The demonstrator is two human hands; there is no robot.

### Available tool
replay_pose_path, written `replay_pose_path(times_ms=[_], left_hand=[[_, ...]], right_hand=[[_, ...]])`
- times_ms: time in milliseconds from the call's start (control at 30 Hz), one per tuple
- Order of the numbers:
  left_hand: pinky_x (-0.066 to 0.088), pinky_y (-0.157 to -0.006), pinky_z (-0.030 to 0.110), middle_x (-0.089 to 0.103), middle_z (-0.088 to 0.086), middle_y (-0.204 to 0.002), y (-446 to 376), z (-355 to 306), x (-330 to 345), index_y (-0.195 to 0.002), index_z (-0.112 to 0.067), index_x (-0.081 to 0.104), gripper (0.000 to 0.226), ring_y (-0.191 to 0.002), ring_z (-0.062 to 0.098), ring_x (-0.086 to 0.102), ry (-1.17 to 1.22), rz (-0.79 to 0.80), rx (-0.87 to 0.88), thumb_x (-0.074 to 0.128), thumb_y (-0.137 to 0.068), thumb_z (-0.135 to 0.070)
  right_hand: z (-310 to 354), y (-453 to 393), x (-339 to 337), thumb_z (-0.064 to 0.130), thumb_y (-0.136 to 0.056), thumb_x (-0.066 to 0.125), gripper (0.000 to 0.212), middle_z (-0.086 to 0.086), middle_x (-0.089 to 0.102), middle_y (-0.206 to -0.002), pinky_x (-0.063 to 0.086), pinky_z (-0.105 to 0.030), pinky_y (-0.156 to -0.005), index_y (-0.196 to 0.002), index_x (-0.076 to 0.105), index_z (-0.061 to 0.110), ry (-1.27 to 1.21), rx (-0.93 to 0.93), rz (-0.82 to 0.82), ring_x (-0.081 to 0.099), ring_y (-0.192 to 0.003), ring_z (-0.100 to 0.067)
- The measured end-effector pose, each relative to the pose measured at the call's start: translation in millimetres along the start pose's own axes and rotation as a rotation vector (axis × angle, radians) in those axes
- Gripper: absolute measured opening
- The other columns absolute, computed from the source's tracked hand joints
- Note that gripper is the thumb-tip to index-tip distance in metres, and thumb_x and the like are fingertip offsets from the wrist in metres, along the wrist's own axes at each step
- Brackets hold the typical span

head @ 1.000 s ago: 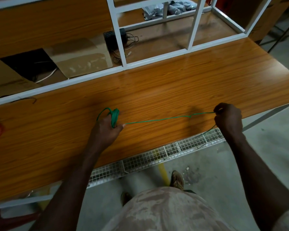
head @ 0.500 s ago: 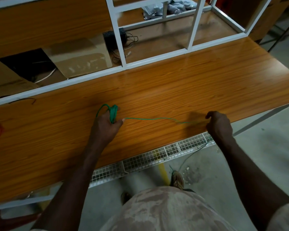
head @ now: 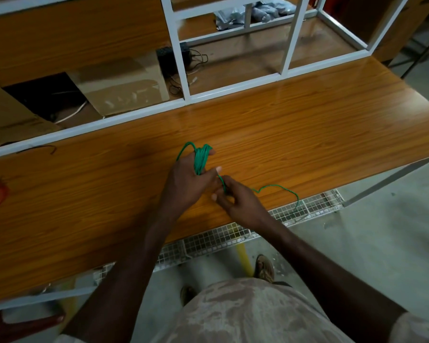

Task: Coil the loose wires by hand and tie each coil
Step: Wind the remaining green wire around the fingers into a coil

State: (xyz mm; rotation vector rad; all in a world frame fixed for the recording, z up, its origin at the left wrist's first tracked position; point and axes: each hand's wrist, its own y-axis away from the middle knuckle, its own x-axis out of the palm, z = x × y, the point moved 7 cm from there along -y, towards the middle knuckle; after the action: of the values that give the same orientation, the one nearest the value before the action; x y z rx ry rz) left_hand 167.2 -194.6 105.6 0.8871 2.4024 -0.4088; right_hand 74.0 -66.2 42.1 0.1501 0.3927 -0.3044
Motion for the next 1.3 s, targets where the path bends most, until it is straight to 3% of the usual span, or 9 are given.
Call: replay_pose_path(times_ms=[100,200,300,467,567,800,967,1133,1300], left_hand=[[0.055,-0.070,0.038,0.072,0.006,-0.087,-3,12,-13,-0.129,-0.037,0.070,0.041,-0.079,0.019,0.069,-0.013,-0.016,-0.022,0.083,-0.090,-0.038],[0.060,-0.076,0.039,0.074,0.003,-0.096,-3,37,-22,-0.127,-0.038,0.070,0.041,-0.088,0.015,0.072,-0.016,0.011,-0.055,0.083,-0.089,-0.046],[0.049,-0.065,0.024,0.064,-0.015,-0.081,7,52,-10,-0.126,-0.023,0.073,0.047,-0.071,-0.003,0.062,0.006,0.193,-0.129,0.077,-0.091,-0.054],[0.044,-0.054,0.030,0.057,-0.013,-0.054,38,34,43,-0.099,-0.007,0.074,0.064,-0.050,0.002,0.053,0.072,0.463,-0.078,0.062,-0.091,-0.070],[0.035,-0.052,0.026,0.045,-0.009,-0.050,55,11,63,-0.121,-0.001,0.073,0.072,-0.045,0.007,0.042,0.316,0.538,-0.135,0.049,-0.102,-0.065],[0.019,-0.047,0.031,0.040,0.006,-0.057,55,-42,40,-0.150,-0.007,0.057,0.079,-0.044,0.016,0.017,0.988,0.597,-0.184,0.012,-0.110,-0.059],[0.034,-0.053,0.026,0.060,0.009,-0.079,35,-48,25,-0.158,0.003,0.040,0.080,-0.046,0.010,0.034,1.327,0.448,-0.200,0.014,-0.111,-0.057],[0.045,-0.066,0.033,0.069,0.021,-0.131,13,-39,20,-0.161,-0.004,0.025,0.086,-0.061,0.016,0.053,1.169,0.324,-0.191,0.016,-0.106,-0.070],[0.055,-0.068,0.035,0.066,0.002,-0.145,2,-22,16,-0.157,-0.028,0.031,0.103,-0.075,0.026,0.072,0.712,0.179,-0.114,0.031,-0.082,-0.098]], right_hand=[[10,14,-3,0.022,-0.111,0.059,0.020,-0.011,0.066,-0.073,0.053,-0.032,-0.058,-0.116,0.067,0.005,-0.198,0.100,0.252,0.061,-0.059,-0.017],[26,36,-34,0.027,-0.109,0.060,0.024,-0.003,0.056,-0.068,0.042,-0.026,-0.050,-0.114,0.073,0.007,-0.181,0.110,0.421,0.048,-0.056,-0.015],[36,30,-90,0.027,-0.111,0.055,0.026,0.006,0.051,-0.067,0.035,-0.024,-0.048,-0.105,0.073,0.010,-0.148,0.024,0.200,0.041,-0.054,-0.011],[31,2,-130,0.026,-0.116,0.046,0.026,0.000,0.050,-0.068,0.032,-0.030,-0.049,-0.100,0.063,0.015,0.100,-0.127,-0.280,0.039,-0.051,-0.011],[-2,-9,-129,0.023,-0.114,0.048,0.024,0.004,0.054,-0.068,0.033,-0.029,-0.052,-0.097,0.063,0.015,0.079,-0.030,-0.442,0.043,-0.050,-0.005],[-37,8,-78,0.043,-0.110,0.041,0.033,-0.004,0.061,-0.072,0.043,-0.045,-0.056,-0.098,0.061,0.020,0.158,0.043,-0.275,0.053,-0.060,-0.021],[-17,22,-37,0.035,-0.116,0.043,0.026,-0.002,0.054,-0.069,0.040,-0.042,-0.056,-0.099,0.057,0.022,0.108,-0.023,-0.118,0.048,-0.058,-0.015],[1,29,-10,0.023,-0.115,0.048,0.017,0.008,0.047,-0.061,0.031,-0.024,-0.053,-0.110,0.064,0.021,0.062,-0.072,0.021,0.041,-0.052,-0.006],[23,33,-11,0.031,-0.113,0.053,0.027,0.017,0.053,-0.063,0.036,-0.018,-0.058,-0.125,0.073,0.017,-0.031,-0.049,0.137,0.047,-0.056,0.000]])
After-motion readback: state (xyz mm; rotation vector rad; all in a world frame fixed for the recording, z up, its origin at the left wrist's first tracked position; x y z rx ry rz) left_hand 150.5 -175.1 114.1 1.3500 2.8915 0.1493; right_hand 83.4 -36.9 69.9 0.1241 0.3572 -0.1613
